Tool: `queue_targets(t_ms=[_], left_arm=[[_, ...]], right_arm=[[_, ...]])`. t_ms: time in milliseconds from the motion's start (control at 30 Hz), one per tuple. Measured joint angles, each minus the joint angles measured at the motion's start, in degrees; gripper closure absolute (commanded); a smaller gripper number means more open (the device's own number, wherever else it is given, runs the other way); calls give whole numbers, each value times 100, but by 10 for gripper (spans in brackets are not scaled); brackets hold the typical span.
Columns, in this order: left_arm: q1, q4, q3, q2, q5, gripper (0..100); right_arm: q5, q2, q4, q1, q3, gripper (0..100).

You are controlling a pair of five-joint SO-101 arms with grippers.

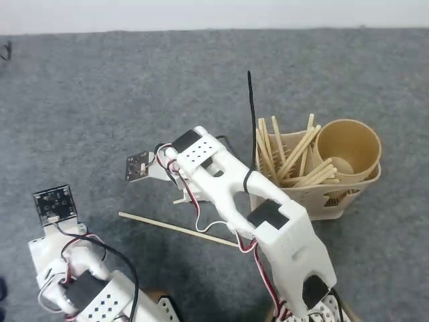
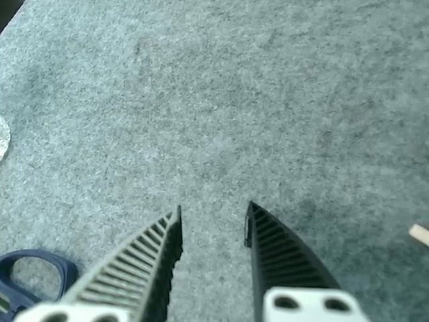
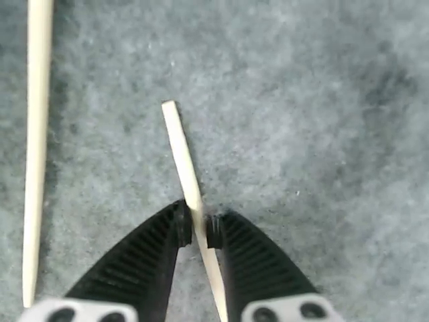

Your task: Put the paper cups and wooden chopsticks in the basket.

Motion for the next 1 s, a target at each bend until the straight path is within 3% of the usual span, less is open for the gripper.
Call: queue_targets(t_ms=[233,600,1000], left_arm=[[0,0,0,0,0,855],[0,0,0,0,0,855],[0,0,0,0,0,855]], right_arm=[[-9,-141,492,-9,-475,991],[-765,-2470,1275,-18,-2312,991],[-2752,-3587,1275,545,-4308,991]])
